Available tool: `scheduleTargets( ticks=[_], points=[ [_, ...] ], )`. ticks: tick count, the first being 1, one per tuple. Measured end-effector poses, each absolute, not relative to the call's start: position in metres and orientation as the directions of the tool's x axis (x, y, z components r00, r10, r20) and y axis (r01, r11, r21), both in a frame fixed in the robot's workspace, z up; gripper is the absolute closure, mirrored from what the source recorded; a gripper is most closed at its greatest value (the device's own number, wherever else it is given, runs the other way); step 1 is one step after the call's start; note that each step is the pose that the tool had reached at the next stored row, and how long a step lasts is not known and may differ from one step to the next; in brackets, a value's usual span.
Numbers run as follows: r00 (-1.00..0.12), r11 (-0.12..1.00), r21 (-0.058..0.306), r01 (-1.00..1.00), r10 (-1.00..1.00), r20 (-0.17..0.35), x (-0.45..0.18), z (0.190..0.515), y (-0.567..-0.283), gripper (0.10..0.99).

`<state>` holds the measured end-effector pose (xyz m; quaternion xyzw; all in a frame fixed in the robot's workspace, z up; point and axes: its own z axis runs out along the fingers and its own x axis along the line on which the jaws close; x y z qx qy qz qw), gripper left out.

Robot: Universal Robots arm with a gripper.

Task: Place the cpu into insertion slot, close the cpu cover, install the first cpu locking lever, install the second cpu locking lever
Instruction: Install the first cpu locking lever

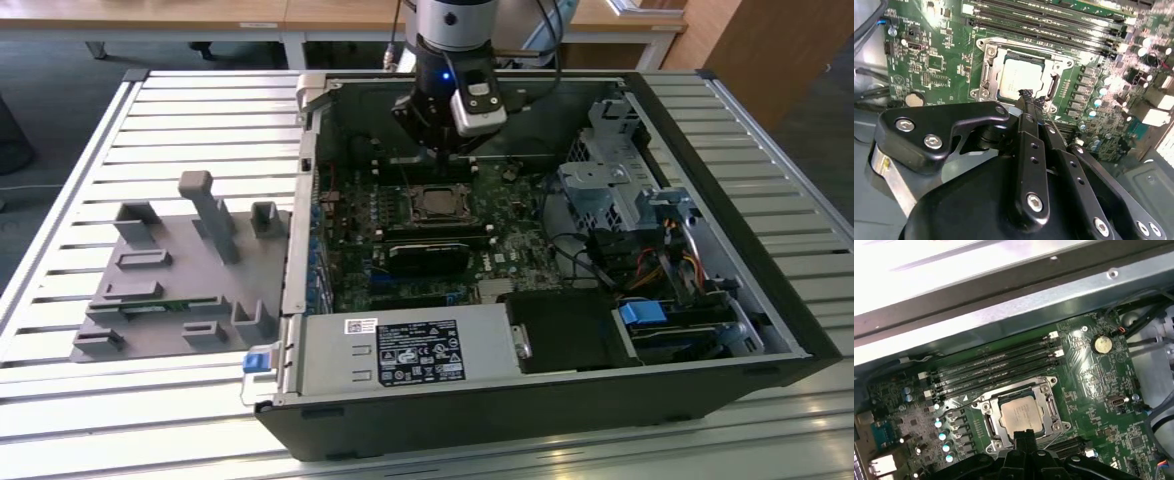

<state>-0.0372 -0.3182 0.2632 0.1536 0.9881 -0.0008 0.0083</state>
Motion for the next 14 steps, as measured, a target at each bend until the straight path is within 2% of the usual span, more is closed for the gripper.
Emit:
scheduleTargets(
  ticks=[14],
  points=[
    [-0.992,0.992,0.001,0.129,0.129,-0.017,-0.0372,0.2632,-0.3182,0.980]
  ],
)
